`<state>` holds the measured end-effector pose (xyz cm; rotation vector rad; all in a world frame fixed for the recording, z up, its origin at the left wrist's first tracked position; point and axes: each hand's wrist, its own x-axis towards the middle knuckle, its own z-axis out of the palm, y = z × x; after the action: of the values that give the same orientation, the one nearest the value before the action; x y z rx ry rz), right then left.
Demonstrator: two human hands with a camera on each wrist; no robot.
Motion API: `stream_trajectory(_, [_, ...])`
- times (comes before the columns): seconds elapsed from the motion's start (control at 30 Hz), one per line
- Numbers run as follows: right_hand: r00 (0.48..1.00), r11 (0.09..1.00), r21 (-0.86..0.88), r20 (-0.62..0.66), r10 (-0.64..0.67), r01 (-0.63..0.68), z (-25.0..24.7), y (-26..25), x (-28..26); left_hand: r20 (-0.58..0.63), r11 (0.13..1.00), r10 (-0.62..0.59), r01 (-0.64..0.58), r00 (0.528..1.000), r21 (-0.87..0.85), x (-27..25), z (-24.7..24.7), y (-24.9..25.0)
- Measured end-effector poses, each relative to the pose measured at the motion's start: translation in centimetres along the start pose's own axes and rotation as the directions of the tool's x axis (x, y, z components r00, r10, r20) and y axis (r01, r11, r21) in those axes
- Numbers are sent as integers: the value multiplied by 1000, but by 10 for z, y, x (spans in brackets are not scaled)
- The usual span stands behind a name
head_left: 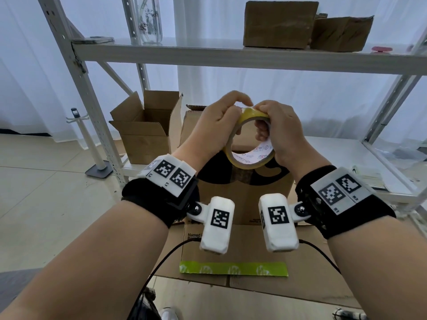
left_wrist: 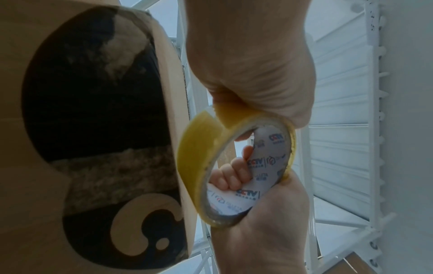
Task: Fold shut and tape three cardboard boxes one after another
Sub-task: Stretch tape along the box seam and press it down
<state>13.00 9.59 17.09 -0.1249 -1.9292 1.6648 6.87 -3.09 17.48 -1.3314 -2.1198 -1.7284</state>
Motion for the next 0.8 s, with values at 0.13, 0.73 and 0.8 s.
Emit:
stream_trajectory(0.13, [1000,1000,-22,-4,-2,2,2,-3,-1,-61,1000,-5,5,998,9,0,2,-1])
stream_trajectory(0.73, [995,996,12,-13,94,-94,3,-6,0,-99,994,-70,61,993,-89,2,4,-2])
stream_trajectory(0.8, [994,994,23,-13,104,-104,2,-6,0,-97,994,-66,57,993,-91,1,5,-1])
